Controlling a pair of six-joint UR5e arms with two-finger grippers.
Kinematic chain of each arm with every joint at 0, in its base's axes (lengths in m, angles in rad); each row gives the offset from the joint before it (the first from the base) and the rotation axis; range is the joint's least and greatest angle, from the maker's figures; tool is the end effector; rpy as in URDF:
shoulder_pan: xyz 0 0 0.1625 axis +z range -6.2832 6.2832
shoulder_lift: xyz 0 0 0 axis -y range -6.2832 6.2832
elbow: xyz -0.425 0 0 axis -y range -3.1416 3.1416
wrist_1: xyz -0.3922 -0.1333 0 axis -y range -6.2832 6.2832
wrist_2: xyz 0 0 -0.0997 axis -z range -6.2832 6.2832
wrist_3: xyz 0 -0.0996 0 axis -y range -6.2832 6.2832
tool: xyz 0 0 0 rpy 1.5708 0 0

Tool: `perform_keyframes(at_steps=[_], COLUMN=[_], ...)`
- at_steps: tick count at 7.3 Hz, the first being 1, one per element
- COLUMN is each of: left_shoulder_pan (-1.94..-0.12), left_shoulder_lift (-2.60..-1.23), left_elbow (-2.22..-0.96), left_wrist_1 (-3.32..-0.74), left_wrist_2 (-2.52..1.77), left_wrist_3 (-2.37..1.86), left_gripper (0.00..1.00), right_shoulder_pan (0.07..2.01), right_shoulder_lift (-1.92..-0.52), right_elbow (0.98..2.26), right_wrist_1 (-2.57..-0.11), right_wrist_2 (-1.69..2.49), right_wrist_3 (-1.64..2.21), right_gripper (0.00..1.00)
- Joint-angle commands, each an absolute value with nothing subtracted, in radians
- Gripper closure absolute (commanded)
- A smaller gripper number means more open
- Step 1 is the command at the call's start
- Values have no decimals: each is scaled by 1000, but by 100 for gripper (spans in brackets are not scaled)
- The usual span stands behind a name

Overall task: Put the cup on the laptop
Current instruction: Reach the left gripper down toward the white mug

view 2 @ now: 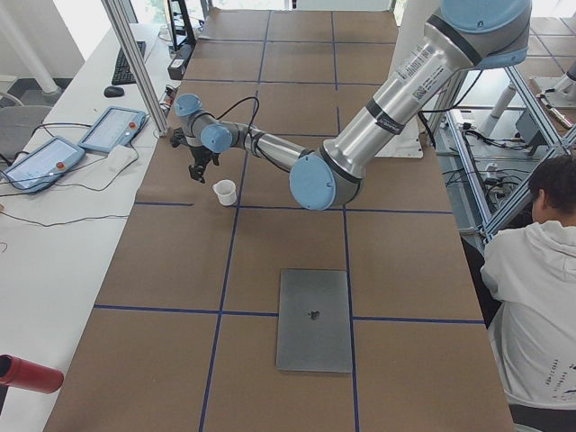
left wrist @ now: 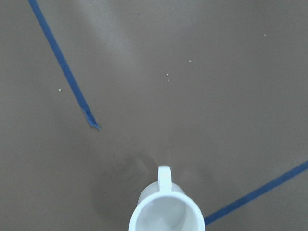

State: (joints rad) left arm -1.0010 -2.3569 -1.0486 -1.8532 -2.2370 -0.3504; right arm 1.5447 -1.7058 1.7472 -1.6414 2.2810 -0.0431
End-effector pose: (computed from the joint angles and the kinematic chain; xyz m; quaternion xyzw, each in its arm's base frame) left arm 0.3740 -0.7167 0.3756 0.0886 0.3953 0.1873 0.8949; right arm 0.0571 -0.4338 0.6458 -0.0107 -0.3478 -0.0274 0.9371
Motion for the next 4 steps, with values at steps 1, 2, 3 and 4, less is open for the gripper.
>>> perform_keyframes(at_steps=[1, 2, 3, 4], left_shoulder_pan=[-977, -965, -957, -957], left_shoulder_lift=[-2359, -2356, -2358, -2370], left_elbow=[-968, -965, -963, -965], left_wrist_1=[-1885, -1885, -1885, -1867], left_wrist_2=[-2237, -2237, -2237, -2238], left_wrist_3=[-359, -364, -365, -367], left_gripper=[1, 5, 20, 92], right_shoulder_pan=[1545, 1545, 1545, 1545], right_shoulder_lift=[-1706, -1706, -1706, -1706], right_elbow=[1747, 1747, 1747, 1747], right_wrist_1=[-1641, -1641, -1641, -1641], right_wrist_2=[2281, 2281, 2281, 2281], right_wrist_3=[-43, -44, -44, -43], right_gripper=[0, 0, 0, 0])
